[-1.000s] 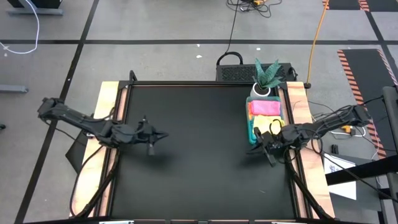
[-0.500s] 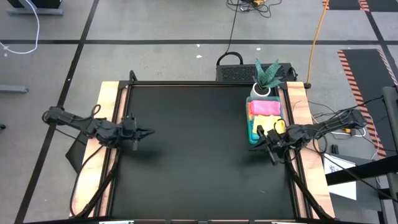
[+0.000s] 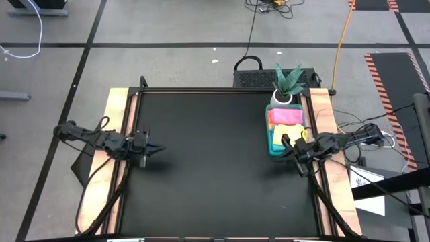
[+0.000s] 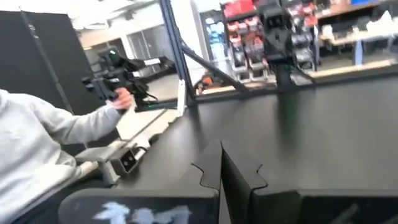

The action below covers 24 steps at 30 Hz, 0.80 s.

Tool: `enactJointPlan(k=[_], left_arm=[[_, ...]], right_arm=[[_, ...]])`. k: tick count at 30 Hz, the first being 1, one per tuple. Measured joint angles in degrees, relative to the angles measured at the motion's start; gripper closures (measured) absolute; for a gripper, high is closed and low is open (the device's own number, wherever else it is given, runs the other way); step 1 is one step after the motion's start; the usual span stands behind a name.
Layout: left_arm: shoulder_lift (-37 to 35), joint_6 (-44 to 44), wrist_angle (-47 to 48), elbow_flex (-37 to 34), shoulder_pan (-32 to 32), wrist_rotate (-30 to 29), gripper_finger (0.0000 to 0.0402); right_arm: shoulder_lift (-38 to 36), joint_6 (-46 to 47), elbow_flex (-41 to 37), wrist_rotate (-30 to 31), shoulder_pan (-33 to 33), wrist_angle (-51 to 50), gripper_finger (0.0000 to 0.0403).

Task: Fold microfiber towels
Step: Return to Home Position

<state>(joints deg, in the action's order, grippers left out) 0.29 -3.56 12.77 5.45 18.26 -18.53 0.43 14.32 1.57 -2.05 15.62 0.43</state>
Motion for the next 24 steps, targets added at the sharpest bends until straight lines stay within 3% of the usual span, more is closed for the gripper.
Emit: enactJointPlan(k=[3,9,15,24], left_arm=[[-0.15,1.94,-1.73,-0.69,-1.58,4.16,0.0400],[0.33,4.86,-13.98,-4.78,-7.89,15.22,0.0400],[2.01,2.35,-13.68,-4.78,-13.20,15.78,0.0400],[2.32,4.93,-13.29,-4.80,-14.08,18.52,0.0387]], right_arm=[[-0.29,-0.73,0.51,-0.94,0.04,-1.34,0.0403],[-0.23,1.32,0.14,-0.76,0.27,-1.22,0.0403],[1.23,0.50,-0.76,0.68,0.74,0.52,0.0403],[2.22,-4.01,-0.76,3.06,1.36,0.54,0.0403]])
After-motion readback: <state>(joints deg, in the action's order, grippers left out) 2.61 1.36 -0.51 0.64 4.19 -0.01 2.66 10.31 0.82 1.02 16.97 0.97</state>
